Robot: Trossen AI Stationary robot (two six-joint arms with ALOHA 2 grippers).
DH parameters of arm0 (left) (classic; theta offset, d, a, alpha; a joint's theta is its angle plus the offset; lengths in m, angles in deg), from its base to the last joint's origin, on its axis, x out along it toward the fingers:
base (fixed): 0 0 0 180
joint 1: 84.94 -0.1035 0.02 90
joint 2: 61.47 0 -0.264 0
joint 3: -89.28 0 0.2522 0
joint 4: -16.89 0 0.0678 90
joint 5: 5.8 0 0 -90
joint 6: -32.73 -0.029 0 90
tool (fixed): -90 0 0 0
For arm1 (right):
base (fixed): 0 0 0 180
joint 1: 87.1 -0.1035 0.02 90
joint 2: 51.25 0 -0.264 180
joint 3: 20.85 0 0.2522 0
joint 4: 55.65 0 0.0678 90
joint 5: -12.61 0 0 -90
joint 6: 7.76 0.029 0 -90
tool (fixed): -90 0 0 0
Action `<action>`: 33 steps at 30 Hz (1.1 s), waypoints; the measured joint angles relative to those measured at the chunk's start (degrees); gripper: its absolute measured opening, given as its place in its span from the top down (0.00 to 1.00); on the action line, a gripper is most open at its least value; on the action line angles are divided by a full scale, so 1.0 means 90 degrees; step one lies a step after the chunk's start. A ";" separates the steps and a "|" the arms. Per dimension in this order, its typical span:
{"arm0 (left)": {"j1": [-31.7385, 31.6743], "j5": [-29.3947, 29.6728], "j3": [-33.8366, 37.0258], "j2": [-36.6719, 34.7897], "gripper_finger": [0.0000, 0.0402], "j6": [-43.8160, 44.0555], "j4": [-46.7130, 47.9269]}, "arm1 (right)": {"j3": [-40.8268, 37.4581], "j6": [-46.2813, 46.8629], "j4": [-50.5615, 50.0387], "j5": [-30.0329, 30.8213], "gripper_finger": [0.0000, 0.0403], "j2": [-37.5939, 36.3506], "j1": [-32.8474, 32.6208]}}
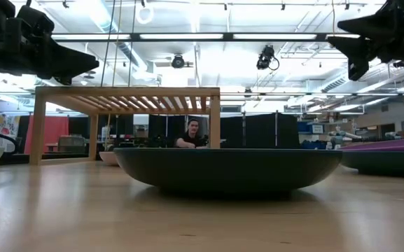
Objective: Place and stack plates onto a shelf
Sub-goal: Put the white plate on the shelf
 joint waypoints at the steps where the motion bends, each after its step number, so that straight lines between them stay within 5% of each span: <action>1: 0.0002 0.0000 0.0000 0.0000 0.70 0.0000 0.0000 | 0.0000 -0.0012 0.0124 0.0018 0.59 0.0000 0.0000; 7: 0.0002 0.0001 0.0000 0.0000 0.70 0.0002 -0.0031 | 0.0007 -0.0270 0.0996 0.0858 0.59 0.0169 0.0002; 16: 0.0000 0.0000 0.0000 0.0000 0.70 0.0002 -0.0029 | 0.0713 -0.0482 0.0823 0.1544 0.59 0.1299 0.0013; 24: 0.0000 0.0002 0.0002 0.0000 0.70 0.0004 -0.0027 | 0.1821 -0.0495 -0.0259 0.2167 0.59 0.2738 0.0373; 33: 0.0000 0.0000 0.0000 0.0000 0.70 0.0005 -0.0027 | 0.2479 -0.0314 -0.1057 0.2108 0.59 0.4018 0.1216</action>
